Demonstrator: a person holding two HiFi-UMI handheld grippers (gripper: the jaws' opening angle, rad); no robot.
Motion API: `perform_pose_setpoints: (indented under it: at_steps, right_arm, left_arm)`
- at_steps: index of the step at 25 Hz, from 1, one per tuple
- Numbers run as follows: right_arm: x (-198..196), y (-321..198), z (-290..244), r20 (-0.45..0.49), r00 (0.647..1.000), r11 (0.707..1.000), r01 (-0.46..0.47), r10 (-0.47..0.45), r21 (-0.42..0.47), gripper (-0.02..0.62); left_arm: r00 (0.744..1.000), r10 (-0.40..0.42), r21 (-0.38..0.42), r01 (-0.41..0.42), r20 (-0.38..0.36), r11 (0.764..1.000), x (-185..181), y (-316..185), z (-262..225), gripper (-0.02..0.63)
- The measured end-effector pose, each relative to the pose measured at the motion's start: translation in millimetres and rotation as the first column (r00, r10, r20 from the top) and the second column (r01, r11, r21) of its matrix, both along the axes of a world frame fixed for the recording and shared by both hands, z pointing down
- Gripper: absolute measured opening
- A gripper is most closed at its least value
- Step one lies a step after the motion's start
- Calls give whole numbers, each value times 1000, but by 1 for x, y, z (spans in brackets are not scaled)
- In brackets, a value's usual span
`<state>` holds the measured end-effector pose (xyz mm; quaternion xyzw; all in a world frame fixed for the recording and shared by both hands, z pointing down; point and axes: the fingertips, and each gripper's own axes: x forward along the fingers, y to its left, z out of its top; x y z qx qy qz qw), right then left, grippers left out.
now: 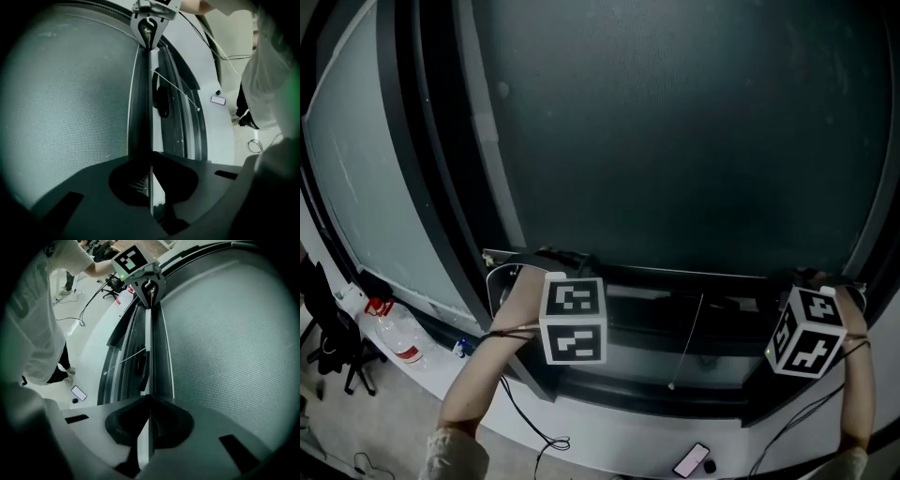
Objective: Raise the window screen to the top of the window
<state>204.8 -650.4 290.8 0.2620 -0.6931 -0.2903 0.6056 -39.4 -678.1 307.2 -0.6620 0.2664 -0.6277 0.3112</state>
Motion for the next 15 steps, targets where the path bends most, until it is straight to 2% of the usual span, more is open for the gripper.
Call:
perform_pose_setpoints:
  at_steps: [4,6,9,12,15]
  right_arm:
    - [2,0,-40,-7,1000,993,2,-1,116,18]
    - [3,-3,-66,-5,1000,985,-5,5,171,18]
    - [4,-4,-104,-16,1000,975,-20,24,219,18]
    - [6,-4,-147,-51,998,957,-28,45,290,18]
    - [6,-4,-197,-57,996,930,-42,68,365,18]
  left_arm:
    - [1000,3,113,-4,5,994,2,-2,-41,18]
    - [1000,4,194,-5,3,981,1,-4,-69,18]
    - [1000,4,274,-4,1,962,3,-6,-108,18]
    - [1000,3,363,6,-25,932,4,-7,-152,15]
    - [999,8,461,10,-38,887,4,-8,-203,14]
